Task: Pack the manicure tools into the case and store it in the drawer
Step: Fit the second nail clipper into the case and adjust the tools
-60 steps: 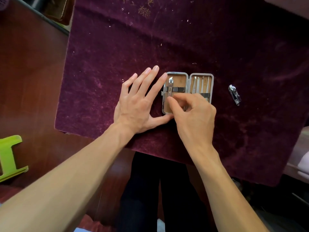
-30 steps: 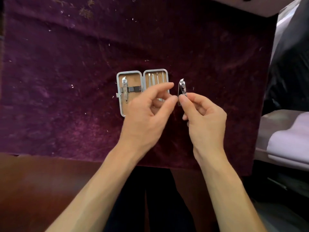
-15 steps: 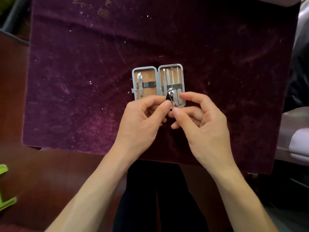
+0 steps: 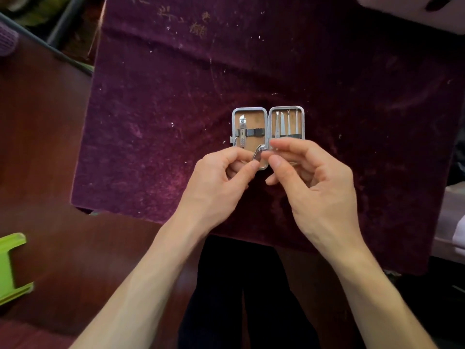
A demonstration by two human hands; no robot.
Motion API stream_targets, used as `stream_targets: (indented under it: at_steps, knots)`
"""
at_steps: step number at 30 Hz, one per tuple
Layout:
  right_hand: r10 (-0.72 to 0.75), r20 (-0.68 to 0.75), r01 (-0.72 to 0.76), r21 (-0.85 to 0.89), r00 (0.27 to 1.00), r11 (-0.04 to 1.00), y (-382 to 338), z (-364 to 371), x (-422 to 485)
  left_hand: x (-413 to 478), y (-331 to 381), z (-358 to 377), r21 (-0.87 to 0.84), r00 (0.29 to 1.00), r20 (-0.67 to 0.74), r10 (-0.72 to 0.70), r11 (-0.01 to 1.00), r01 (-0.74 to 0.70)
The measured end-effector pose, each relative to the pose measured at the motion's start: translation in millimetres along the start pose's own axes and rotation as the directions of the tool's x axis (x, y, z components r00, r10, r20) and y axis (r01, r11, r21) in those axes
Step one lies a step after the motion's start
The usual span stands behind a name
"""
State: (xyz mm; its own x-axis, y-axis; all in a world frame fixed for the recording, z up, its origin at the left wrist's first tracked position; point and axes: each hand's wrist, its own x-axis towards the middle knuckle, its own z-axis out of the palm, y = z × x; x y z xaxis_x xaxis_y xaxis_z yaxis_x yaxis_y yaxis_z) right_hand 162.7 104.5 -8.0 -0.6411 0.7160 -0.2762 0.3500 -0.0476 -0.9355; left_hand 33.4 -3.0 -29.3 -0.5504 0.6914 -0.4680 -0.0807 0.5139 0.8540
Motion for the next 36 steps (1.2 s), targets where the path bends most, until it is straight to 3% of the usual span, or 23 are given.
stream_targets:
  at_steps: [5,13,21,29,36]
  knots:
    - [-0.033,-0.062,0.027,-0.084,0.998,0.996,-2.3,-5.3,17.0,-1.2,-7.4,-6.0,-0.021,0.999,0.024,-0.041,0.999,0.042]
    - [-0.092,0.097,0.113,-0.244,0.991,0.963,-1.3,0.5,37.3,1.0,-14.4,-10.0,0.025,0.994,0.112,-0.009,1.0,0.006]
    - [-0.059,0.006,0.059,-0.15,0.998,0.987,-0.5,5.1,45.9,0.5,-17.3,-8.8,-0.094,0.998,0.062,-0.01,0.995,0.016]
    - [-0.086,0.133,0.095,-0.07,0.987,0.993,-5.9,-3.3,50.6,-5.1,-13.7,-8.3,-0.135,0.999,0.037,-0.005,0.991,0.01]
    - [-0.158,0.217,0.192,-0.144,0.963,0.971,-14.9,-8.6,61.9,-2.6,-5.5,-2.6,-0.144,0.999,-0.029,0.036,0.989,-0.04]
